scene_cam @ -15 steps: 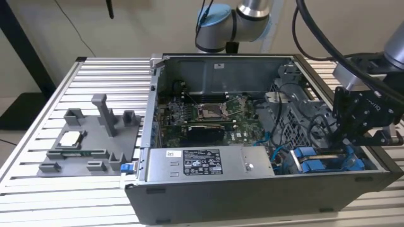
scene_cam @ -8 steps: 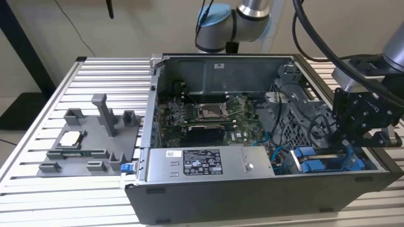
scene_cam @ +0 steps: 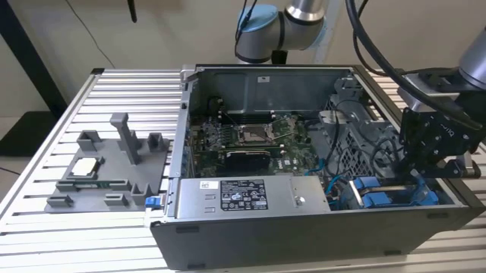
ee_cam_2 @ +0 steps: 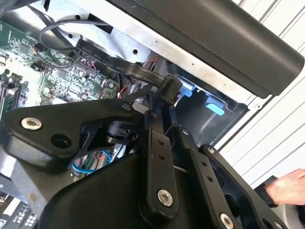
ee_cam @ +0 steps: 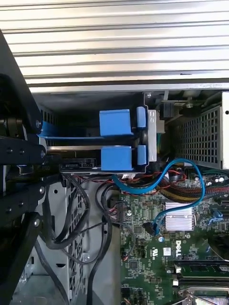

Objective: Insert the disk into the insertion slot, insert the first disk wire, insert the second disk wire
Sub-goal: 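Insert the first disk wire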

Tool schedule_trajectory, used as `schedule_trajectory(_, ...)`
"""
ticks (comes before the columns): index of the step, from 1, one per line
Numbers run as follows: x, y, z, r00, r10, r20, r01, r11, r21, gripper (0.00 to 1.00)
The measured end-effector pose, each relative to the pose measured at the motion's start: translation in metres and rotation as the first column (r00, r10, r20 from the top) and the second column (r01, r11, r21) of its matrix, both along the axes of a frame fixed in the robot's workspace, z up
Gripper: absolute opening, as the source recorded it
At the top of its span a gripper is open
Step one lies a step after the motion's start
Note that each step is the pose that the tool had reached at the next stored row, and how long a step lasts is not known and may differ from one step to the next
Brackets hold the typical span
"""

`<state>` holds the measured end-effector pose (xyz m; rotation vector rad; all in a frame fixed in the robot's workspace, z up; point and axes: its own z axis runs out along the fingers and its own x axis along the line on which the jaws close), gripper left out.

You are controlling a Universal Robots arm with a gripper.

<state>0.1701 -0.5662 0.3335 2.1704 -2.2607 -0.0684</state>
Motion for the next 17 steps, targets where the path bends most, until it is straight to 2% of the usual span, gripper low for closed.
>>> schedule_trajectory(3,0.0,-0.0003,-0.0027,1.0,-0.008,0.0,0.008,1.0,0.0016,0.2)
schedule_trajectory(4,0.0,-0.0003,-0.0027,1.0,-0.008,0.0,0.008,1.0,0.0013,0.26)
schedule_trajectory(6,0.0,-0.0003,-0.0022,1.0,-0.008,-0.0011,0.008,1.0,0.001,0.26)
schedule_trajectory(9,0.0,-0.0003,0.0038,0.9999,-0.008,-0.0057,0.008,1.0,0.0015,0.26)
schedule_trajectory(17,0.0,-0.0003,0.0212,0.9999,-0.008,-0.0061,0.008,1.0,0.001,0.26)
